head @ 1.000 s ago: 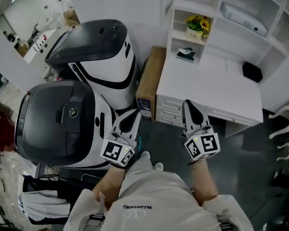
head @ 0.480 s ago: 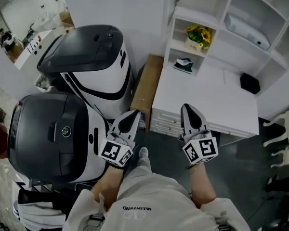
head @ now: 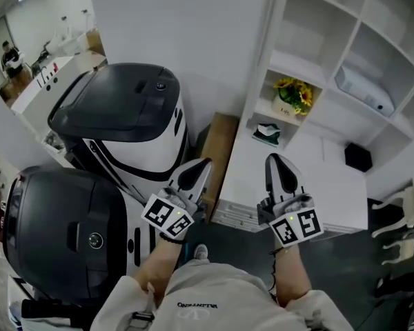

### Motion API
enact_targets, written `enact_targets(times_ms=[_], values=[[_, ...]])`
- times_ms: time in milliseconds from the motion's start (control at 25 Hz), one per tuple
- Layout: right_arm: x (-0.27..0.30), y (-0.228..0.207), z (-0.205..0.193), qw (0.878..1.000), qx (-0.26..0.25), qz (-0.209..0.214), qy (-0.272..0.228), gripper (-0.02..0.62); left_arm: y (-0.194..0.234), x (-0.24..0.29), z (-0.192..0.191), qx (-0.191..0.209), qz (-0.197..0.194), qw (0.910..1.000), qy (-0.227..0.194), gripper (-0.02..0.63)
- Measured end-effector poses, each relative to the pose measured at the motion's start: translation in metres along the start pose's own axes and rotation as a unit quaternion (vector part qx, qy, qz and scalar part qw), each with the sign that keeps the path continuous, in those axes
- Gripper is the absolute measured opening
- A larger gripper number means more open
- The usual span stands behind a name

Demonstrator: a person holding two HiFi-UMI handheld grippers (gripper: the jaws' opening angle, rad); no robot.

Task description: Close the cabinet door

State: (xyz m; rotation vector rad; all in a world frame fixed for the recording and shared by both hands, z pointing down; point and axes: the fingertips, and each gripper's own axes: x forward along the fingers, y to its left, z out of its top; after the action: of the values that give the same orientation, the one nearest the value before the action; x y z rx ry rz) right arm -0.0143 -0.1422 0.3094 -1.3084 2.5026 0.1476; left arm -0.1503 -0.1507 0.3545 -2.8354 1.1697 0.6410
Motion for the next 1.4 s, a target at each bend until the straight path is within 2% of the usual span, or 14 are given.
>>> enact_targets(times_ms=[160,440,600,720,800,1040,1400], values=[[0.037,-0.01,0.02,1.0,0.001,0.011,-0.023,0.011,0.026,0.038,0.026,-0.041,-0.037,0.9974,-0.046,0.001],[0.076,-0.031,0.058,0.998,-0.009,0.019,-0.061,0.011,0.037,0.096,0.059,-0.03,-0.103,0.9911,-0.078,0.0],[0.094,-0.037,0.09,0.995,-0.002,0.042,-0.092,0.011,0.037,0.124,0.098,-0.029,-0.147,0.982,-0.115,0.002],[0.106,-0.037,0.115,0.991,0.015,0.073,-0.113,0.011,0.039,0.142,0.129,-0.059,-0.183,0.9703,-0.146,0.002],[0.115,-0.035,0.128,0.988,0.018,0.095,-0.12,0.011,0.037,0.154,0.147,-0.066,-0.201,0.9641,-0.161,0.002],[0.134,-0.027,0.143,0.983,0.015,0.139,-0.123,0.011,0.031,0.184,0.172,-0.051,-0.223,0.9574,-0.177,0.015],[0.152,-0.036,0.151,0.982,0.007,0.145,-0.124,0.011,0.031,0.222,0.194,-0.045,-0.245,0.9511,-0.183,0.079]])
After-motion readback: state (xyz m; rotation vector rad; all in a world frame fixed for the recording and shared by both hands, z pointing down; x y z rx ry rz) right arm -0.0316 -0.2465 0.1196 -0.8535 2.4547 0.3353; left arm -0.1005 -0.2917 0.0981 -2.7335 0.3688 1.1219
